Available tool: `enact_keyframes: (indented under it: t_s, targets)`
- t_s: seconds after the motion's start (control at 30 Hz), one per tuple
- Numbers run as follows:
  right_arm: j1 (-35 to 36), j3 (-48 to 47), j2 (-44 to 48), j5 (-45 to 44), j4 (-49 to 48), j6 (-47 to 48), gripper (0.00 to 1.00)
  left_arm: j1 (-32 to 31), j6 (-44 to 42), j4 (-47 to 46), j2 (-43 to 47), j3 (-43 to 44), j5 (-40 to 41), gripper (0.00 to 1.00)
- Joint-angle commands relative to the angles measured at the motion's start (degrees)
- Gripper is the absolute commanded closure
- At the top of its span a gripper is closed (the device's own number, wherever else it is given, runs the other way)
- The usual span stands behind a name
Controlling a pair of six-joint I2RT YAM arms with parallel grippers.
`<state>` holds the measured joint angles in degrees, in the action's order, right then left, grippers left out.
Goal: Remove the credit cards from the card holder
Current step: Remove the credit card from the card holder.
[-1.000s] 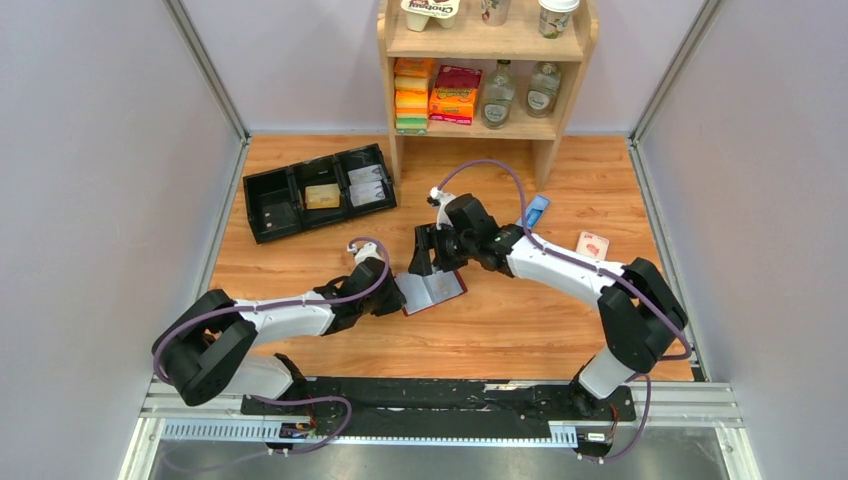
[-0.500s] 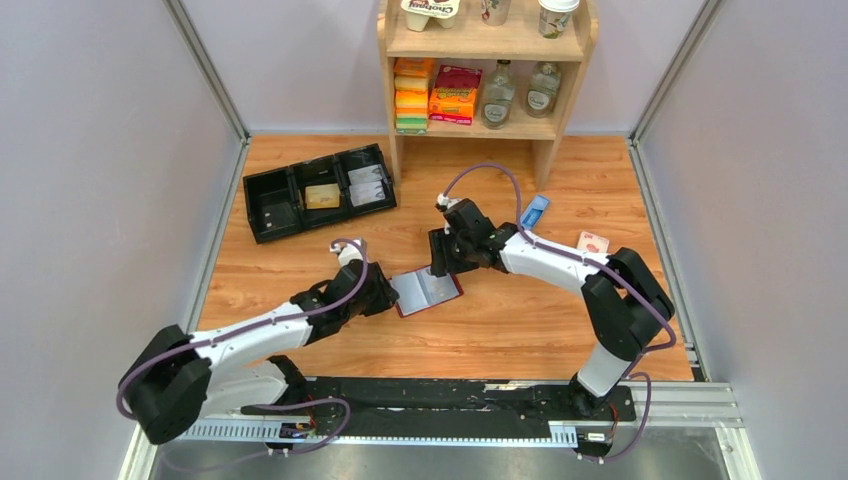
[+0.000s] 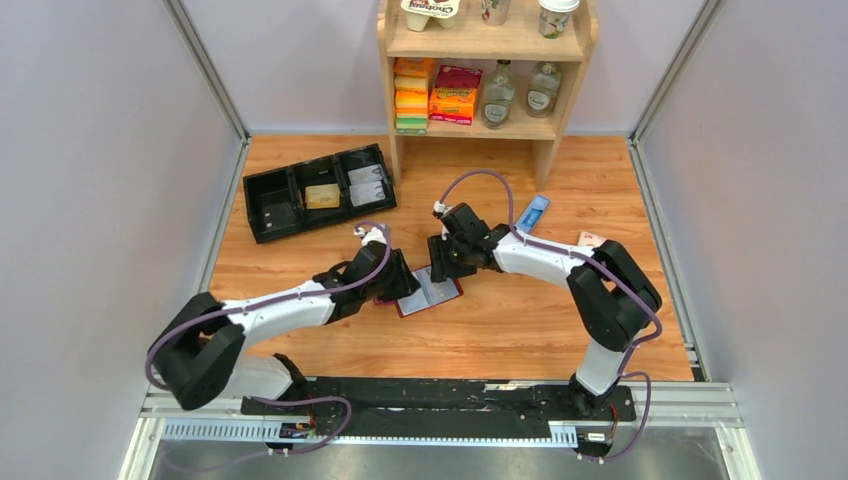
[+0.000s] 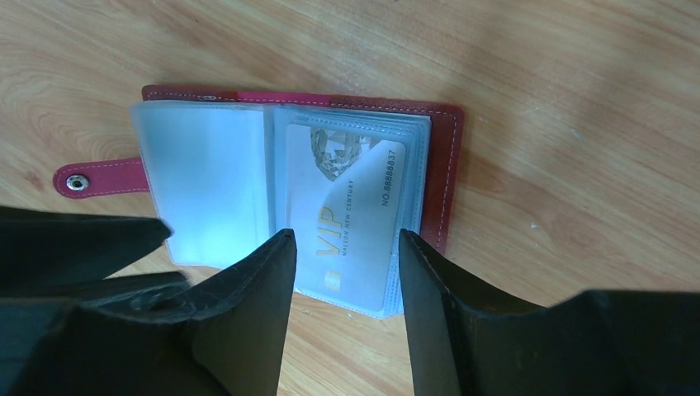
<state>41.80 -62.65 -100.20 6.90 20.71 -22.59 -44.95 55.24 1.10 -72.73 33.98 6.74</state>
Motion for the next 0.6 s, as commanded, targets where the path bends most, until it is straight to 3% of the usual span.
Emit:
enact_keyframes:
  t_s: [0.0, 0.13, 0.57]
  targets:
    - [-0.4, -0.4, -0.7, 1.5, -1.4, 1.1, 0.49, 2.0, 0.0, -5.5, -6.0, 1.1, -5.3, 0.59]
    - [-0.5, -0.3, -1.0, 1.9, -1.5, 1.2, 0.49, 3.7, 1.7, -7.1, -9.4, -1.0, -6.4, 0.68]
    - [-0.5, -1.0, -2.7, 6.5, -1.9, 1.5, 0.50, 4.0, 3.4, -6.6, -10.6, -3.8, -6.2, 0.71]
